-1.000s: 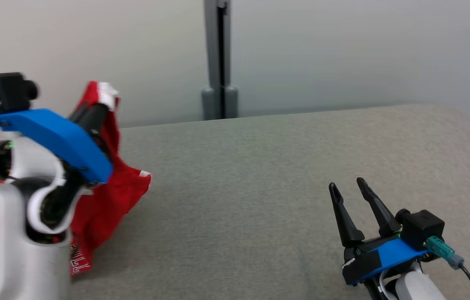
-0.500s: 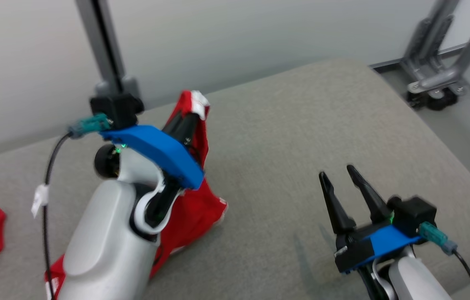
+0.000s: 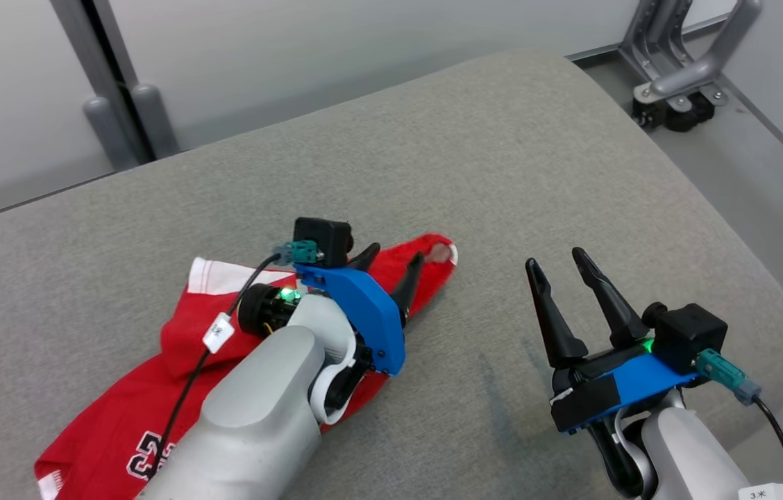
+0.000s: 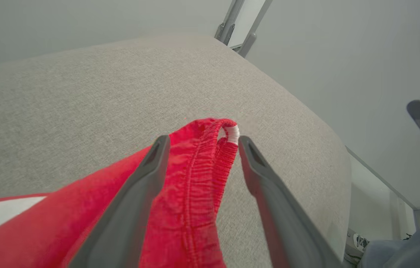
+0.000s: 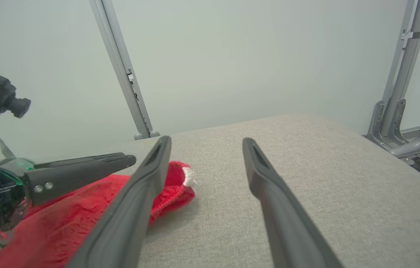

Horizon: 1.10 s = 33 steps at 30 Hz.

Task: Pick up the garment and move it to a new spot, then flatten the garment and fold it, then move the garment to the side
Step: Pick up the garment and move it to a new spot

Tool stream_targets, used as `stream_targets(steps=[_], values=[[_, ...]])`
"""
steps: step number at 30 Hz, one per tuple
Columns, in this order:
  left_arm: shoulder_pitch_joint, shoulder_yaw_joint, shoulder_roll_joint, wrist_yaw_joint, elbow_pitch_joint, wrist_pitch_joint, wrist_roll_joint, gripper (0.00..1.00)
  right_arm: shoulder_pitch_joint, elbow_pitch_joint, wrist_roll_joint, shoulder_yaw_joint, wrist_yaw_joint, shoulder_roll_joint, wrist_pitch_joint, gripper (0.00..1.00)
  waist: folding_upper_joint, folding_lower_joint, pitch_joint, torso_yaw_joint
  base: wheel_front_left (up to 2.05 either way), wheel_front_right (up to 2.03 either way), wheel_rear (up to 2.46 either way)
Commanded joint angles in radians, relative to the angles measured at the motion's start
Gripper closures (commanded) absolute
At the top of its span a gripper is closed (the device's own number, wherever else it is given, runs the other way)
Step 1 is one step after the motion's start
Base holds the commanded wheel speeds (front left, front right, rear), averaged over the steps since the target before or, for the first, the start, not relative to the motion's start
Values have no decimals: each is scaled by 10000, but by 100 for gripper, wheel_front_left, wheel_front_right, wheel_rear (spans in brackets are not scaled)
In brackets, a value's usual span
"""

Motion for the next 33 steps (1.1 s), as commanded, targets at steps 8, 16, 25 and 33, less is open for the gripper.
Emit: stream_targets(steps=[8,16,25,33], values=[[-925,-758,35,-82,576,-1370,-405,0,265,134,-83,-280,1,-230,-34,0,-2,-1,-518,1165,0,0,0],[-895,-355,829,131,304,-2752,-107,0,603,34,-179,-419,1,-361,-34,0,-2,-1,-1131,2172,0,0,0],[1012,1145,2773,1567,-2368,-3182,837,0,1101,-90,-214,-699,1,-481,-34,0,-2,-1,-1528,3070,0,0,0],[3970,3393,3202,2438,-5237,-3179,2186,0,1315,-176,-296,-929,1,-604,-34,0,-2,-1,-1678,3570,0,0,0]])
